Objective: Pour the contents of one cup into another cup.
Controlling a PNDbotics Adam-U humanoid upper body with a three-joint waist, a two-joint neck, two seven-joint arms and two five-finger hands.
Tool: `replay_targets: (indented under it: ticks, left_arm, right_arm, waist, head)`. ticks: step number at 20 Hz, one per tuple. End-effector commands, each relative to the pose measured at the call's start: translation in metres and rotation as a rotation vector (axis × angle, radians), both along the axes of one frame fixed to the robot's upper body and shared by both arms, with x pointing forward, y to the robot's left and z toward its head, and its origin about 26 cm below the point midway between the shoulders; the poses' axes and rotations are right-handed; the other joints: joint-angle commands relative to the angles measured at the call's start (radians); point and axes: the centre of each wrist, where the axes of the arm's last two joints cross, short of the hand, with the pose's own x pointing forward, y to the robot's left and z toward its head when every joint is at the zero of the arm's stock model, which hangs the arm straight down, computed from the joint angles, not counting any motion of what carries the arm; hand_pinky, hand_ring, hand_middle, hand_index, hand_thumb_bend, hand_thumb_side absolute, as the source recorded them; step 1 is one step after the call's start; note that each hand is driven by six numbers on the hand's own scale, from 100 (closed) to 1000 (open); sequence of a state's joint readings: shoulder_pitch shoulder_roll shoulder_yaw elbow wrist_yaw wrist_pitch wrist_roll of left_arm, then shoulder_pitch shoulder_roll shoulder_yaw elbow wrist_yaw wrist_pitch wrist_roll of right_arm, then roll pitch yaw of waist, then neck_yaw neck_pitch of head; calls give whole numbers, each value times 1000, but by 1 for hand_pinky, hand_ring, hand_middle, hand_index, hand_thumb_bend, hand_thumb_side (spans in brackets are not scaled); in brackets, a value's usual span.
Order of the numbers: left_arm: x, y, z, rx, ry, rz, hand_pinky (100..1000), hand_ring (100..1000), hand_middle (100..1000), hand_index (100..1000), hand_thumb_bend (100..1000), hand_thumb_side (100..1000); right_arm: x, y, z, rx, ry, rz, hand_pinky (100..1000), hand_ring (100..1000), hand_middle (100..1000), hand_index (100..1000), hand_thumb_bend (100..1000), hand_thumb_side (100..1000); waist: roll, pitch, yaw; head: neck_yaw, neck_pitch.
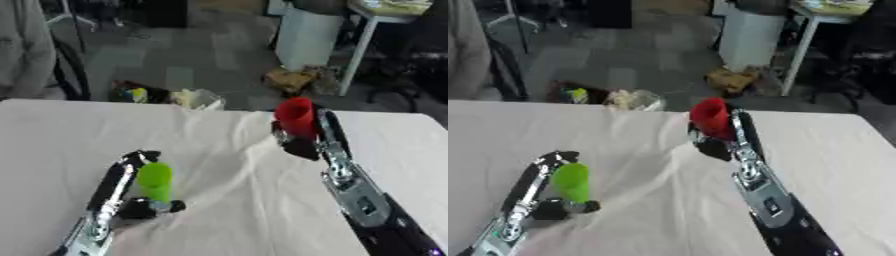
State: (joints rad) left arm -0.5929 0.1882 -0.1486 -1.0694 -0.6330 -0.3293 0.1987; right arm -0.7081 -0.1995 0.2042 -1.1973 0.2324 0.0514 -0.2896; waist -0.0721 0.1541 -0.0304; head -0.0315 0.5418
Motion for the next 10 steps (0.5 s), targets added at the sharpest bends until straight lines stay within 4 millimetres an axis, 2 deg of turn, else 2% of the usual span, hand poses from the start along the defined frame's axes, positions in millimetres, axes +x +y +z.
replay_targets:
  ticks: [1, 6, 10]
  left_arm:
    - [-1, 10, 6, -8, -21, 5, 507, 592, 682, 826, 1000, 588]
    - [-8, 19, 17, -72, -32, 20, 518, 610, 706, 821, 1000, 697]
    - [-12, 17, 35, -131, -34, 19, 520, 614, 714, 814, 1000, 743]
  right_arm:
    - [2, -3, -4, 47, 13, 0, 438, 361, 420, 614, 100, 100]
    - [1, -5, -32, 116, 83, 11, 440, 365, 421, 614, 100, 100]
    - [-2, -4, -57, 140, 134, 35, 442, 368, 421, 614, 100, 100]
  waist:
    - [6, -11, 4]
    - [16, -9, 18]
    - [23, -8, 27]
  head:
    - [-9, -10]
    - [-27, -8]
    - [-36, -5]
